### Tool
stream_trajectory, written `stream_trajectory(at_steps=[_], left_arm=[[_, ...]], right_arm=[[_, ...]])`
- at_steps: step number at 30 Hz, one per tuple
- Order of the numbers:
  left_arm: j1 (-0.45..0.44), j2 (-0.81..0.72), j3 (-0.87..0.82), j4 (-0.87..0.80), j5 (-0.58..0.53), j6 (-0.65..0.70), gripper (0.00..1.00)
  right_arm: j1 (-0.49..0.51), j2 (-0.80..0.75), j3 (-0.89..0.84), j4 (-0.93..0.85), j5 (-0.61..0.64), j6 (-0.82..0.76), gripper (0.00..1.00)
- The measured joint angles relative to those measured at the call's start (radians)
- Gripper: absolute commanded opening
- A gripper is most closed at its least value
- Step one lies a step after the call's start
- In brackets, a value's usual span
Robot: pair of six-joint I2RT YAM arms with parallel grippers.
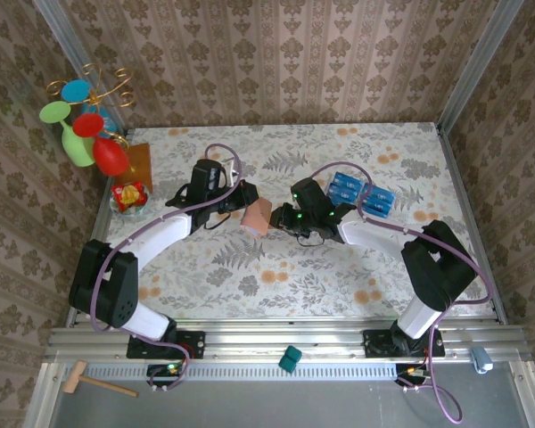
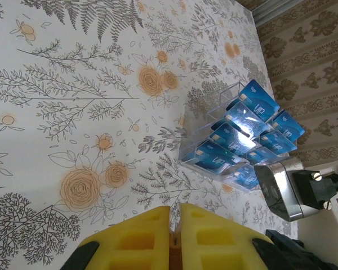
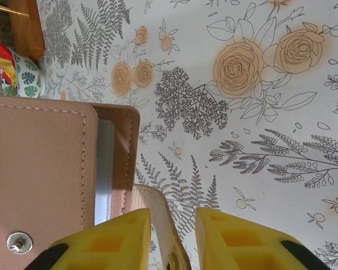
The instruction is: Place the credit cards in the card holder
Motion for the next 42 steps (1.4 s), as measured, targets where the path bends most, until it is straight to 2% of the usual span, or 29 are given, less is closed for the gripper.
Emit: stream_trajectory(at_steps=[3, 4, 7, 8, 9, 11, 12, 16, 22, 29, 36, 42], left_arm=[[0.0, 0.0, 0.0, 0.0, -0.003, 0.0, 0.0], [0.0, 0.0, 0.0, 0.0, -0.003, 0.0, 0.0], [0.0, 0.0, 0.0, 0.0, -0.003, 0.0, 0.0], [0.0, 0.0, 0.0, 0.0, -0.003, 0.0, 0.0], [0.0, 0.0, 0.0, 0.0, -0.003, 0.0, 0.01], [0.0, 0.0, 0.0, 0.0, -0.004, 0.004, 0.21], [0.0, 0.0, 0.0, 0.0, -0.006, 0.012, 0.27], [0.007, 0.003, 0.0, 0.001, -0.01, 0.032, 0.42], [0.05, 0.052, -0.029, 0.05, -0.01, 0.033, 0.45], [0.058, 0.141, -0.072, 0.104, -0.01, 0.026, 0.45], [0.068, 0.129, -0.089, 0.109, -0.011, 0.028, 0.45], [0.103, 0.056, -0.1, 0.044, -0.031, 0.058, 0.47]], right_arm=[[0.0, -0.002, -0.014, 0.002, 0.0, 0.0, 0.29], [0.0, -0.002, -0.018, 0.002, 0.0, 0.001, 0.25], [0.0, -0.004, -0.029, 0.004, -0.006, 0.001, 0.02], [0.0, -0.005, -0.03, 0.005, -0.009, 0.005, 0.0], [0.0, -0.007, -0.03, 0.006, -0.012, 0.006, 0.0], [0.0, -0.014, -0.031, 0.006, -0.014, 0.005, 0.0], [0.0, -0.02, -0.031, 0.006, -0.015, 0.003, 0.0], [0.0, -0.059, -0.03, -0.007, -0.015, -0.003, 0.0], [0.01, -0.12, 0.026, -0.053, -0.019, -0.026, 0.0], [0.055, -0.101, 0.111, -0.059, -0.026, -0.034, 0.0], [0.061, -0.041, 0.111, -0.055, -0.051, -0.031, 0.0], [0.061, -0.002, 0.111, -0.04, -0.077, -0.03, 0.0]])
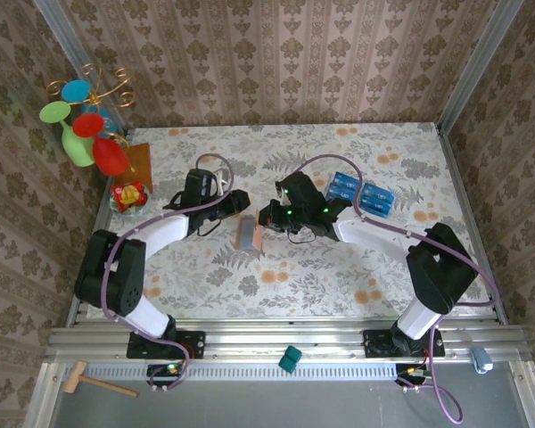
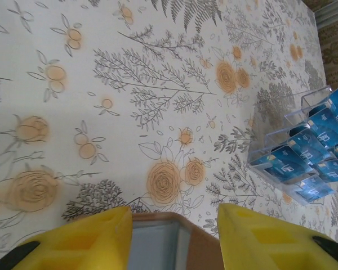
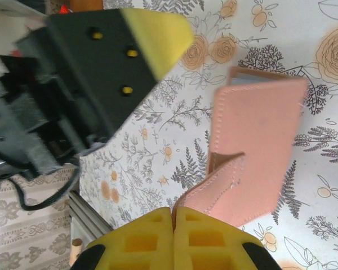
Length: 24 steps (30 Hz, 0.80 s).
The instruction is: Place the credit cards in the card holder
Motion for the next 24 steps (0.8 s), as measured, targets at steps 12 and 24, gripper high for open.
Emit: stream_trajectory(at_steps=[12, 24], left_arm=[[0.0, -0.075, -0.026, -0.185, -0.074, 0.108, 0.5], [-0.127, -0.007, -0.022, -0.319, -0.202, 0.209, 0.46]], right_arm=[[-0.014, 0.027, -0.087, 0.071, -0.032, -0.001, 0.0], [-0.072, -0.064, -0.196, 0.059, -0.026, -0.037, 0.0]])
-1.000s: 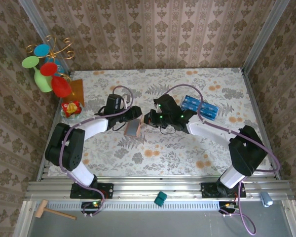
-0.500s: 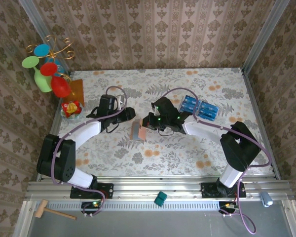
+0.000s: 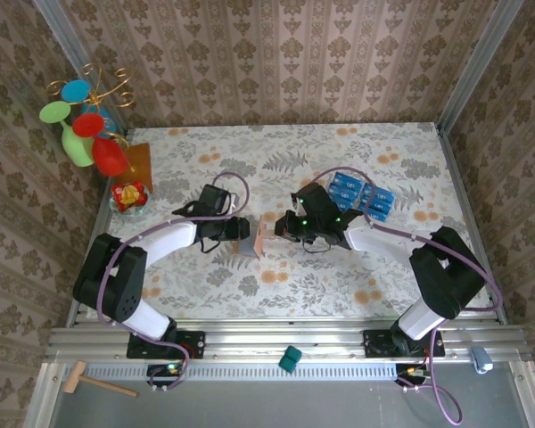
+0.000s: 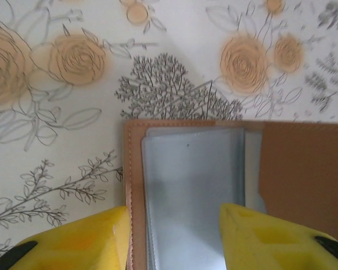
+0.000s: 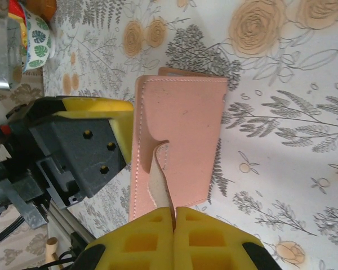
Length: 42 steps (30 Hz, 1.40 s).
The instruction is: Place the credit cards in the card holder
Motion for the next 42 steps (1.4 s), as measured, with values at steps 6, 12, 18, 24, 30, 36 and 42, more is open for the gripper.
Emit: stream_trajectory(at_steps=[6, 12, 18, 24, 30, 36, 42], left_arm=[[-0.024, 0.047, 0.02, -0.038, -0.047, 0.023, 0.45], [-0.036, 0.078, 0.043, -0.05, -0.07, 0.034, 0.45], [-0.039, 0.087, 0.053, -0.068, -0.08, 0.037, 0.46], [-0.045, 0.087, 0.06, -0.068, -0.077, 0.037, 0.46], [-0.043, 0.077, 0.047, -0.02, -0.029, 0.03, 0.35], [-0.035, 0.047, 0.021, 0.021, 0.015, 0.005, 0.12], [-0.035, 0.03, 0.02, 0.036, 0.027, -0.002, 0.08]], right_arm=[[-0.031, -0.002, -0.047, -0.021, 0.003, -0.018, 0.0], [-0.053, -0.002, -0.065, -0.08, 0.032, -0.029, 0.0], [-0.071, 0.043, -0.068, -0.133, 0.055, -0.04, 0.0], [-0.074, 0.091, -0.068, -0.151, 0.056, -0.04, 0.05], [-0.074, 0.096, -0.068, -0.151, 0.06, -0.045, 0.19], [-0.076, 0.097, -0.05, -0.174, 0.067, -0.065, 0.48], [-0.076, 0.047, -0.026, -0.241, 0.108, -0.098, 0.62]])
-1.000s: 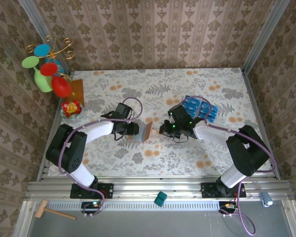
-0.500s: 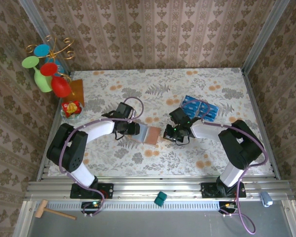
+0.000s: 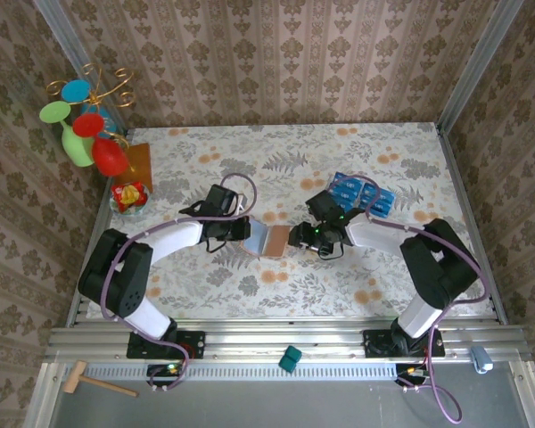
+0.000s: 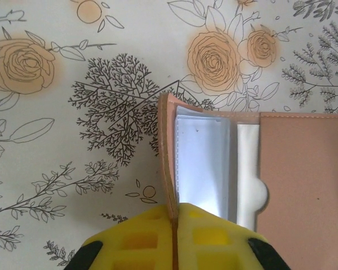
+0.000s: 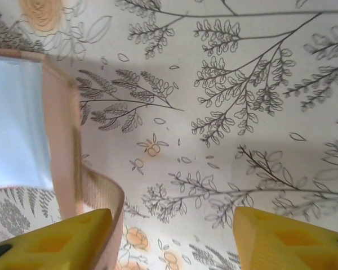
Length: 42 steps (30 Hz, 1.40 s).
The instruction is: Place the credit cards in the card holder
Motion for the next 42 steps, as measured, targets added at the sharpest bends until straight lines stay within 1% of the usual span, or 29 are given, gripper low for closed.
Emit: stream_trajectory(at_steps=[5, 8, 10, 13, 17, 19, 22, 23, 26, 28, 30, 35, 42], left_arm=[[0.0, -0.013, 0.0, -0.003, -0.002, 0.0, 0.08], [0.0, -0.017, 0.0, -0.006, -0.002, 0.0, 0.08], [0.0, -0.018, 0.0, -0.008, -0.002, 0.0, 0.08], [0.0, -0.02, 0.0, -0.01, -0.002, 0.0, 0.08], [0.0, -0.029, 0.0, -0.011, -0.006, 0.0, 0.08], [0.0, -0.034, 0.0, -0.011, -0.006, 0.0, 0.08], [0.0, -0.037, 0.0, -0.011, -0.008, 0.0, 0.09], [0.0, -0.039, 0.0, -0.011, -0.008, -0.001, 0.11], [0.0, -0.04, 0.0, -0.011, -0.006, -0.002, 0.26], [0.0, -0.042, 0.0, -0.011, -0.004, -0.009, 0.34], [0.005, -0.042, 0.0, -0.008, 0.003, -0.015, 0.36], [0.049, -0.042, -0.006, 0.037, 0.062, -0.039, 0.34], [0.107, -0.042, -0.04, 0.117, 0.15, -0.087, 0.25]], right_arm=[[0.0, -0.135, 0.021, -0.071, 0.056, -0.017, 0.61], [0.006, -0.189, 0.038, -0.08, 0.065, -0.019, 0.58], [0.02, -0.188, 0.058, -0.079, 0.064, -0.019, 0.55], [0.061, -0.134, 0.101, -0.064, 0.053, -0.012, 0.49], [0.112, 0.014, 0.152, 0.003, 0.024, 0.011, 0.41], [0.128, 0.088, 0.165, 0.036, 0.011, 0.026, 0.38], [0.138, 0.17, 0.166, 0.061, 0.003, 0.041, 0.37], [0.137, 0.19, 0.166, 0.065, 0.003, 0.045, 0.37], [0.133, 0.218, 0.164, 0.076, 0.003, 0.056, 0.36], [0.13, 0.219, 0.164, 0.087, 0.003, 0.06, 0.36], [0.129, 0.223, 0.162, 0.097, 0.004, 0.06, 0.36], [0.126, 0.224, 0.155, 0.107, 0.003, 0.063, 0.36], [0.124, 0.225, 0.155, 0.109, 0.0, 0.063, 0.36]])
